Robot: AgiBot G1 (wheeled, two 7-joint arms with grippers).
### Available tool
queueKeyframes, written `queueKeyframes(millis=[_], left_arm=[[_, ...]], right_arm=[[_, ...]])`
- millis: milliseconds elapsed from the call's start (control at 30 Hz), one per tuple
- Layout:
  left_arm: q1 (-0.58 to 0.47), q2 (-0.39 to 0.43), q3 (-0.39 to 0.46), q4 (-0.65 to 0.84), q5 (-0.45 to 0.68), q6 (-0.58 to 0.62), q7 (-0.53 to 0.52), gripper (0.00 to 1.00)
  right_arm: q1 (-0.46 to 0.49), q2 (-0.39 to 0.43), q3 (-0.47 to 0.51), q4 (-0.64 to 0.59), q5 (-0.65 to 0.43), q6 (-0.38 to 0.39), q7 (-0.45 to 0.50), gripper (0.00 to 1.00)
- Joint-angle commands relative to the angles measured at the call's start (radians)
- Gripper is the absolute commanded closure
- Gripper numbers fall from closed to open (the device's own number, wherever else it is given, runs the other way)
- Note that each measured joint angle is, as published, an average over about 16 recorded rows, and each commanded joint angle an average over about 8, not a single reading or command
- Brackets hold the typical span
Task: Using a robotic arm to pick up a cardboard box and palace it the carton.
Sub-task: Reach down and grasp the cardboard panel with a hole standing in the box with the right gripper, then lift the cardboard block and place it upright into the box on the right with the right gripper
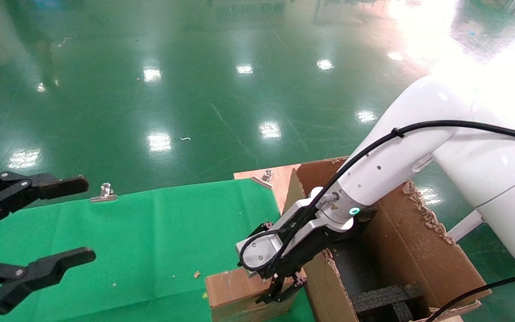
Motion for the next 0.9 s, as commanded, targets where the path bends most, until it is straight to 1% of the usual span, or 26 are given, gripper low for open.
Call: queueKeyframes(millis=[33, 333, 467, 600, 900], left_arm=[[0.000, 0.000, 0.000, 0.000, 0.000, 0.000, 0.000, 0.00], [0.000, 0.000, 0.000, 0.000, 0.000, 0.000, 0.000, 0.00], [0.000, 0.000, 0.000, 0.000, 0.000, 0.000, 0.000, 0.00], [0.000, 0.000, 0.000, 0.000, 0.000, 0.000, 0.000, 0.00], [0.000, 0.000, 0.000, 0.000, 0.000, 0.000, 0.000, 0.00]], right_arm=[[0.000, 0.000, 0.001, 0.000, 0.000, 0.000, 0.000, 1.00], [0.000, 0.002, 0.001, 0.001, 0.002, 0.002, 0.001, 1.00], [0.022, 0.013, 0.002, -0.011, 0.017, 0.001, -0.006, 1.00], [0.080, 0.034, 0.006, -0.044, 0.052, -0.006, -0.023, 1.00], [0.276, 0.079, -0.013, -0.146, 0.141, -0.018, -0.092, 1.00]])
